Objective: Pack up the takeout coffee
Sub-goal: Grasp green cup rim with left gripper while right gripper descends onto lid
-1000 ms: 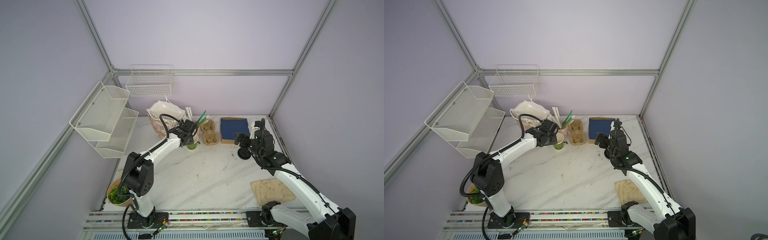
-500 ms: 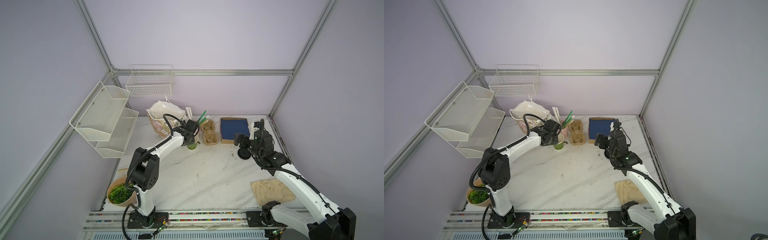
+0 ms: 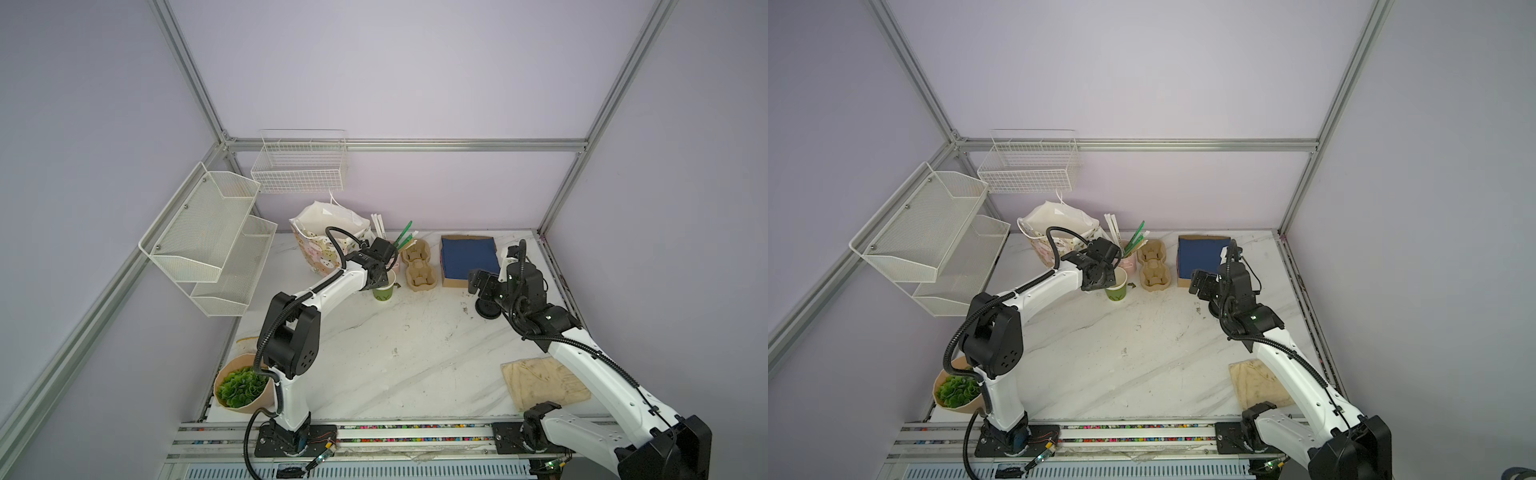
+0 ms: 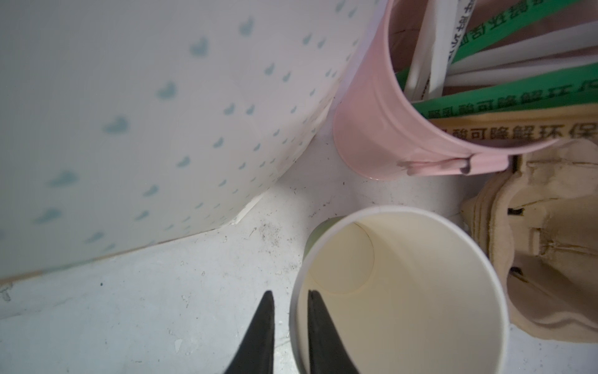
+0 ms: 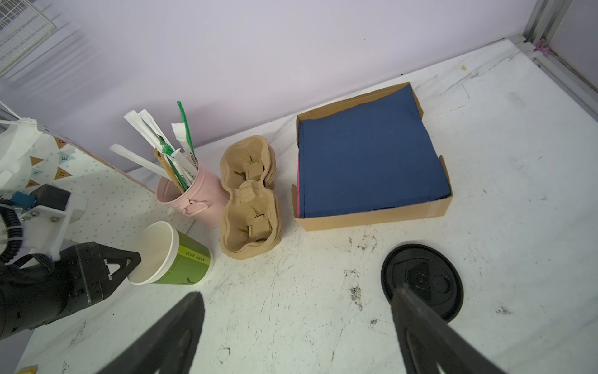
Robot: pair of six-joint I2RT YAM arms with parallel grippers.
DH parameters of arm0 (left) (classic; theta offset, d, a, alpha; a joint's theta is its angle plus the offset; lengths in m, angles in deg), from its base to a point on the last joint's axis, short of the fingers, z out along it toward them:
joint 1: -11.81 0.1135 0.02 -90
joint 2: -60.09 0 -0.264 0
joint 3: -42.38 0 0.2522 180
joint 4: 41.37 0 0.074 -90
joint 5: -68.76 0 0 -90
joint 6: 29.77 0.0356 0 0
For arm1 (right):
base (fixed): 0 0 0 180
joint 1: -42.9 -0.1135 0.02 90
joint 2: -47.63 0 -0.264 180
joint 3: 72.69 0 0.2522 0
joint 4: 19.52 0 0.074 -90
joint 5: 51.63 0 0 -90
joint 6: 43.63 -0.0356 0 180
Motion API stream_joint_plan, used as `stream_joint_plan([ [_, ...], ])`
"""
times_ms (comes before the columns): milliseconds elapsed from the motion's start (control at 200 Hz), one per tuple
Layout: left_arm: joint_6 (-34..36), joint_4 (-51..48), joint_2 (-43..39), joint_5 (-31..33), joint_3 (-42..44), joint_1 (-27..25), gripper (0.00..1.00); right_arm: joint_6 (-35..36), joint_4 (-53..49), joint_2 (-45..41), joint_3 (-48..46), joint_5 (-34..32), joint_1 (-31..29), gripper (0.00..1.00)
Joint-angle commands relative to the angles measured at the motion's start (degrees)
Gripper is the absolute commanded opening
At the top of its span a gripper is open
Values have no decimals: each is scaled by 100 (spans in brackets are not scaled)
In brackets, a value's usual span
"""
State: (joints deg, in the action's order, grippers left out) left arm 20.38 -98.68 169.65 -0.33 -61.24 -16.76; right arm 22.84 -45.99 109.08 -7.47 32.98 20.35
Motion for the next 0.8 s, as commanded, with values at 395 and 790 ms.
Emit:
stream_joint_plan([
  [395, -31, -458, -10, -3, -579, 63, 0, -502, -822, 603, 334, -741, -29, 97],
  [790, 29, -541, -1748, -613, 755, -150, 0, -1259, -1854, 1474, 727, -965, -4, 97],
])
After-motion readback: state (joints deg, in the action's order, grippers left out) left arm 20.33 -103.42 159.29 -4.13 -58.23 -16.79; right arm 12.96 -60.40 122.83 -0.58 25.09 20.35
